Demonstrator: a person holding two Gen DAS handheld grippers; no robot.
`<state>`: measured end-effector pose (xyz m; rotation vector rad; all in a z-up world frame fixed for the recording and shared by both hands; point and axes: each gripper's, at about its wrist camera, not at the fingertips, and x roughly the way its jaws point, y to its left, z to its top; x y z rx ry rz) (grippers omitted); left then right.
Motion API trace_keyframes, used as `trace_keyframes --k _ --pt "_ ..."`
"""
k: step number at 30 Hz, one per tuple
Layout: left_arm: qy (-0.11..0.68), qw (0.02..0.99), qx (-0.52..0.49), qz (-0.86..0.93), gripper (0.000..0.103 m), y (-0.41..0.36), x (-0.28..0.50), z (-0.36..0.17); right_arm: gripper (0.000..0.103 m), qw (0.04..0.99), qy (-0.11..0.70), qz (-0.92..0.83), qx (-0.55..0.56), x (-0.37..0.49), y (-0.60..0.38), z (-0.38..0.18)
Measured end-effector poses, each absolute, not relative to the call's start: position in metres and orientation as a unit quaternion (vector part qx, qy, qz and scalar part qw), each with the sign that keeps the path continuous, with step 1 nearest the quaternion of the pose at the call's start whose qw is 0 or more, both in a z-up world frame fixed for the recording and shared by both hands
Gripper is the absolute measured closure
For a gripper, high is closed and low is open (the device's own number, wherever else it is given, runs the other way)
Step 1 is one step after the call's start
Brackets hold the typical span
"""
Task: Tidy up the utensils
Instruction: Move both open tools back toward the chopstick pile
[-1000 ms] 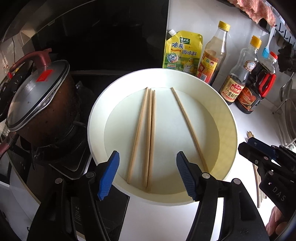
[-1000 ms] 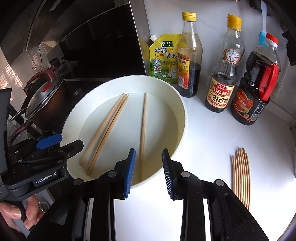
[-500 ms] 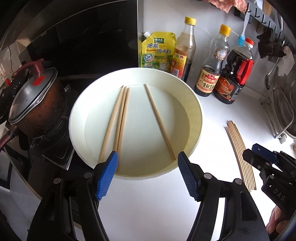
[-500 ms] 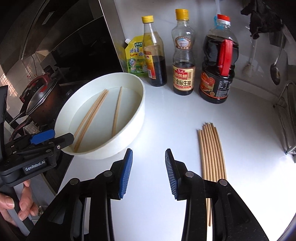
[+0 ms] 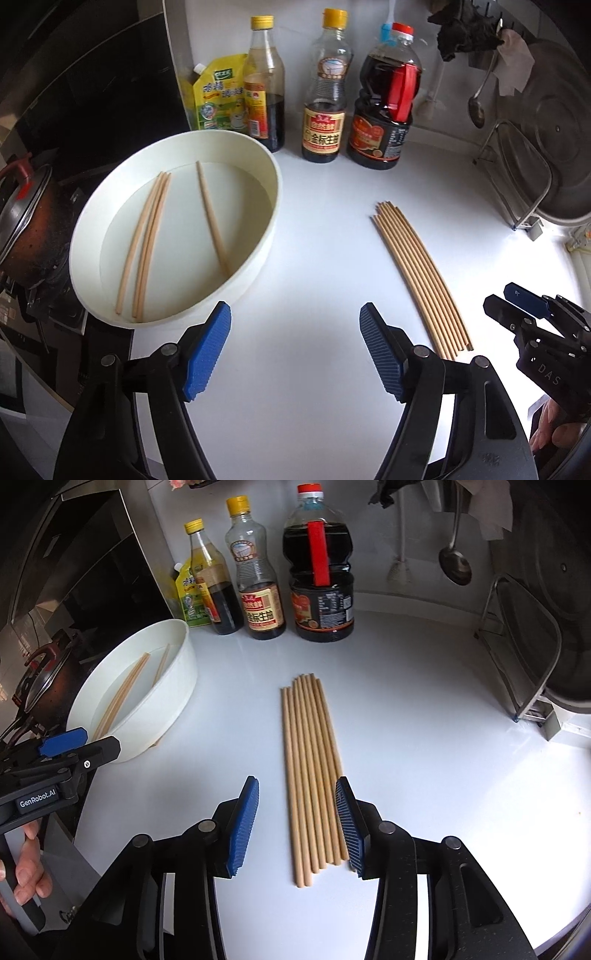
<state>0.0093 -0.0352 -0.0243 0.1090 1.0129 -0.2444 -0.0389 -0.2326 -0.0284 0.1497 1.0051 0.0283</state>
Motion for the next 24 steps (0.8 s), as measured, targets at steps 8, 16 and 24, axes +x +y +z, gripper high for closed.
trace_keyframes --k 8,16,24 --pt "0.499 0.853 0.068 -0.136 0.026 -0.078 0.011 -0.046 0.057 0.87 0.486 -0.01 0.074 -0.044 -0.276 -0.046" --pt "0.516 0.844 0.062 -0.132 0.025 -0.103 0.019 -0.079 0.056 0.867 0.495 0.002 0.053 -0.031 -0.289 -0.075" --pt "0.519 0.845 0.047 -0.12 0.021 -0.111 0.024 -0.095 0.056 0.863 0.501 0.026 0.054 -0.012 -0.287 -0.102"
